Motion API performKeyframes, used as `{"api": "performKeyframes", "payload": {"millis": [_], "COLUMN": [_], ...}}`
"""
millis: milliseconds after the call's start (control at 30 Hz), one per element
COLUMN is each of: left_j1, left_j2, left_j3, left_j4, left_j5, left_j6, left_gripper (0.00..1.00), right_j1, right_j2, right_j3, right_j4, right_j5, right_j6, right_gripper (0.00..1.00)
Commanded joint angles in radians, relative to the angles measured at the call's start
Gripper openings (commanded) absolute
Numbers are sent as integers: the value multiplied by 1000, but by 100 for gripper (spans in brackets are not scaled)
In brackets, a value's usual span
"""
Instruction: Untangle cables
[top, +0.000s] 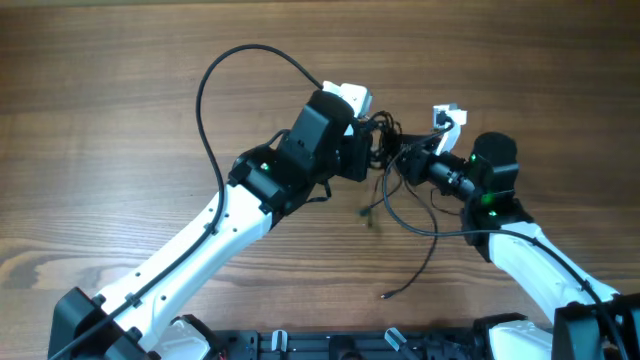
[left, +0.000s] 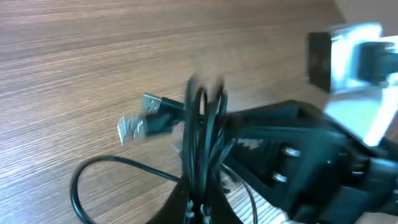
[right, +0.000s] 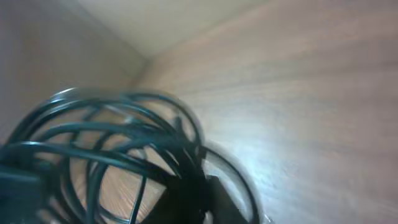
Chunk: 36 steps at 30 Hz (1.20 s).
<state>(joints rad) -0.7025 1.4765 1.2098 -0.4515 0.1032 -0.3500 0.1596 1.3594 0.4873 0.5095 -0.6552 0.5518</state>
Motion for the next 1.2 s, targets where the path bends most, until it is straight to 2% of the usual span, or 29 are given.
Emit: {"api": "performKeyframes", "payload": {"millis": [0, 100, 133, 200, 300, 367, 467, 567, 600, 633, 667, 700, 733, 767, 833, 900, 1000, 1100, 1167], "left_j1": [-2, 4, 13, 37, 106, 167, 235, 262, 262, 262, 262, 262, 262, 262, 262, 262, 261, 261, 256], "left_j2": [0, -18, -28, -45, -77, -93, -96, -77, -65, -55, -46, -34, -26, -18, -11, -10, -10, -4, 11], "left_j3": [-6, -6, -6, -6, -6, -6, -6, -6, -6, -6, -6, -6, -6, -6, -6, -6, -6, -6, -6], "left_j4": [19, 17, 16, 6, -27, -42, -32, 10, 22, 24, 24, 25, 25, 24, 24, 25, 24, 23, 11], "left_j5": [19, 13, -19, -104, -328, -408, -383, -169, -120, -119, -119, -120, -119, -119, -119, -118, -82, 29, 34], "left_j6": [71, 184, 190, 189, 110, 31, -83, -99, -99, -99, -99, -99, -99, -100, -100, -100, -100, -100, -109], "left_gripper": [4, 4, 4, 4, 4, 4, 4, 8, 18, 30, 46, 58, 62, 71, 86, 100, 100, 98, 83], "right_j1": [-8, -67, -102, -176, -315, -394, -446, -394, -346, -299, -259, -221, -183, -164, -169, -209, -260, -261, -248], "right_j2": [-8, -8, -8, -8, -8, -8, -8, -8, -8, -8, -8, -8, -8, -8, -8, -11, -15, -17, -17], "right_j3": [3, 3, 3, 3, 3, 3, 3, 3, 2, 3, 2, 2, 2, 3, 8, 63, 211, 401, 465], "right_j4": [-86, -117, -122, -102, -46, -54, -43, -29, -33, -32, -32, -32, -33, -42, -66, -187, -454, -818, -940], "right_j5": [194, 217, 202, 71, -222, -291, -394, -496, -497, -482, -450, -406, -322, -218, -116, -61, -40, 126, 126], "right_j6": [-21, 2, 37, 51, -13, -13, 42, 50, 50, 46, 46, 46, 46, 58, 61, 49, -16, -90, -148], "right_gripper": [4, 4, 4, 4, 4, 4, 6, 12, 26, 51, 100, 100, 100, 100, 100, 100, 100, 100, 100]}}
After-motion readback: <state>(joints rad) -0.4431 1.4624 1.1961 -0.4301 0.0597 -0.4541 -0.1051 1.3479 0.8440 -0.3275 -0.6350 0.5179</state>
